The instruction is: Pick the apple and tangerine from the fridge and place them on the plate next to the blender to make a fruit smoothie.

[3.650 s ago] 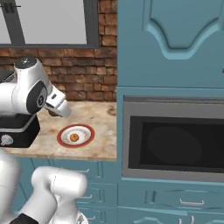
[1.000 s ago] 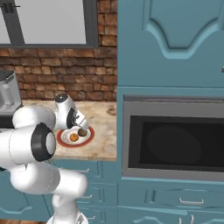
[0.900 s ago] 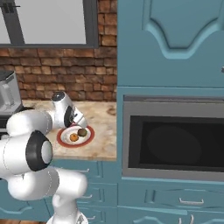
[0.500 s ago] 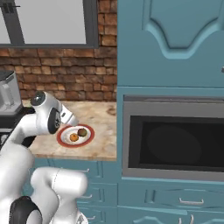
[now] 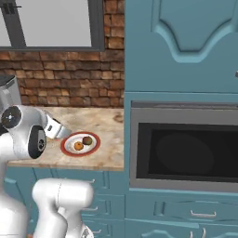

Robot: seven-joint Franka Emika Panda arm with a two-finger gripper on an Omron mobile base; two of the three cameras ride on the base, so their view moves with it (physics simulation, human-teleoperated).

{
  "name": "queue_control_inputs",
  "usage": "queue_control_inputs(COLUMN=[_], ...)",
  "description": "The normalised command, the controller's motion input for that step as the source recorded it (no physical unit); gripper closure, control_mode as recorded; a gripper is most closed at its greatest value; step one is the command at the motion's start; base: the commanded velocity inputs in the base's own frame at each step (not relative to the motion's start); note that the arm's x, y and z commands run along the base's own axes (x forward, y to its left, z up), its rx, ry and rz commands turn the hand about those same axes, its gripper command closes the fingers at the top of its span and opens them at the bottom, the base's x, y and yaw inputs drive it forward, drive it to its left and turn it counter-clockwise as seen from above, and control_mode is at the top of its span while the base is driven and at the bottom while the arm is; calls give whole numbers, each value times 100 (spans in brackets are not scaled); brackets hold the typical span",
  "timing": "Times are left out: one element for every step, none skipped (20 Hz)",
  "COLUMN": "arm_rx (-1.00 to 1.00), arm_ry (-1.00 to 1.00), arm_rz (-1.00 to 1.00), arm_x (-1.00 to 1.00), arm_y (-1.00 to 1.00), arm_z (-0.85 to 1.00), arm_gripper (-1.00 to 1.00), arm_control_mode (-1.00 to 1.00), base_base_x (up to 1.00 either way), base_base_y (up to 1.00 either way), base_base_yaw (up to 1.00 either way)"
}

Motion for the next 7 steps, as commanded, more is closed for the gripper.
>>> queue_control_inputs(arm_rx=[0, 0, 0, 0, 0, 0, 0], arm_ry=[-10, -7, -4, -1, 0, 0, -21], arm_rz=[5, 2, 1, 0, 0, 4, -24], arm_x=[-100, -100, -100, -100, -100, -100, -100], arm_y=[0, 0, 0, 0, 0, 0, -42], arm_z=[32, 60, 78, 93, 100, 89, 0], arm_gripper=[-100, -100, -100, -100, -100, -100, -100], arm_control_mode=[-100, -100, -100, -100, -100, -100, -100], base_base_x=[0, 0, 0, 0, 0, 0, 0], base_base_y=[0, 0, 0, 0, 0, 0, 0], base_base_yaw=[0, 0, 0, 0, 0, 0, 0])
